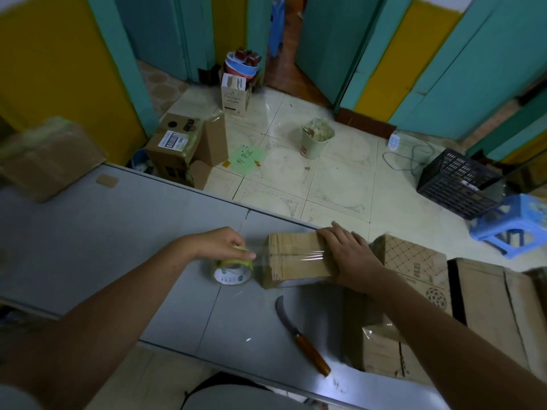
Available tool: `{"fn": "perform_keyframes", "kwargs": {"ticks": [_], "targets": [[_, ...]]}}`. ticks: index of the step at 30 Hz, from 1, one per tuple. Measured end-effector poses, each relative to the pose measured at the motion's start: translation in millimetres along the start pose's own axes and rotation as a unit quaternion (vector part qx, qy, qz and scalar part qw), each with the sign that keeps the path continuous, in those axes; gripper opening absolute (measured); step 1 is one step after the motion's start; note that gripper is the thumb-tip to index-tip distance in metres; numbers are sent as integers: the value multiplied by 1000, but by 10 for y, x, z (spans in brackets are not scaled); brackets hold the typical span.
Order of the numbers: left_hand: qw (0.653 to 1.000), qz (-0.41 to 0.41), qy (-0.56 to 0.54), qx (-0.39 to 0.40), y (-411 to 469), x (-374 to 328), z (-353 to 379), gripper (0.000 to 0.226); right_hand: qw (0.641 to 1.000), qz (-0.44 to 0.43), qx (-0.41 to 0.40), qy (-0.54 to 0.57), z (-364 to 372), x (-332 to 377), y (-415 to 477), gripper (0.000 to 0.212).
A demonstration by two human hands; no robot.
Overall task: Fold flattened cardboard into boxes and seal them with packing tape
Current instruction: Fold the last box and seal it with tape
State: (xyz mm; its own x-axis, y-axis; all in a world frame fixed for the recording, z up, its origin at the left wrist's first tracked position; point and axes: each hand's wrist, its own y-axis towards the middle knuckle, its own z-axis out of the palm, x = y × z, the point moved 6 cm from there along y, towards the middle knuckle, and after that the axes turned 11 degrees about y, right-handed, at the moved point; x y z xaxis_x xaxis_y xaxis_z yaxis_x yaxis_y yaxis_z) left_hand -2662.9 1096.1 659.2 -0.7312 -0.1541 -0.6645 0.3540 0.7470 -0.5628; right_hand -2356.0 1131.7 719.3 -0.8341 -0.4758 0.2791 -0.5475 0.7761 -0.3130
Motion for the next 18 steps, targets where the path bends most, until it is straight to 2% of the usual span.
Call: {"fn": "perform_keyframes", "kwargs": {"ticks": [2, 5, 8, 11, 13, 16, 18], "targets": [[1000, 2, -25, -4, -42, 28, 106, 73, 1000, -9, 5, -13, -68, 14, 93, 111], [998, -1, -39, -56, -19, 33, 309, 50, 999, -9, 17, -31, -151, 33, 207, 109], [992, -22, -53, -114, 45, 57, 463, 41, 996, 6, 45, -72, -183, 57, 271, 126], [989, -34, -71, -121, 92, 84, 561, 40, 991, 32, 79, -106, -161, 123, 287, 152], [989, -28, -84, -120, 107, 84, 582, 40, 992, 33, 77, -92, -131, 246, 293, 159], [988, -17, -91, -123, 102, 68, 565, 38, 994, -10, 59, -95, -23, 482, 307, 157], [988, -15, -94, -124, 100, 65, 542, 38, 994, -25, 50, -89, 24, 565, 329, 145]]}}
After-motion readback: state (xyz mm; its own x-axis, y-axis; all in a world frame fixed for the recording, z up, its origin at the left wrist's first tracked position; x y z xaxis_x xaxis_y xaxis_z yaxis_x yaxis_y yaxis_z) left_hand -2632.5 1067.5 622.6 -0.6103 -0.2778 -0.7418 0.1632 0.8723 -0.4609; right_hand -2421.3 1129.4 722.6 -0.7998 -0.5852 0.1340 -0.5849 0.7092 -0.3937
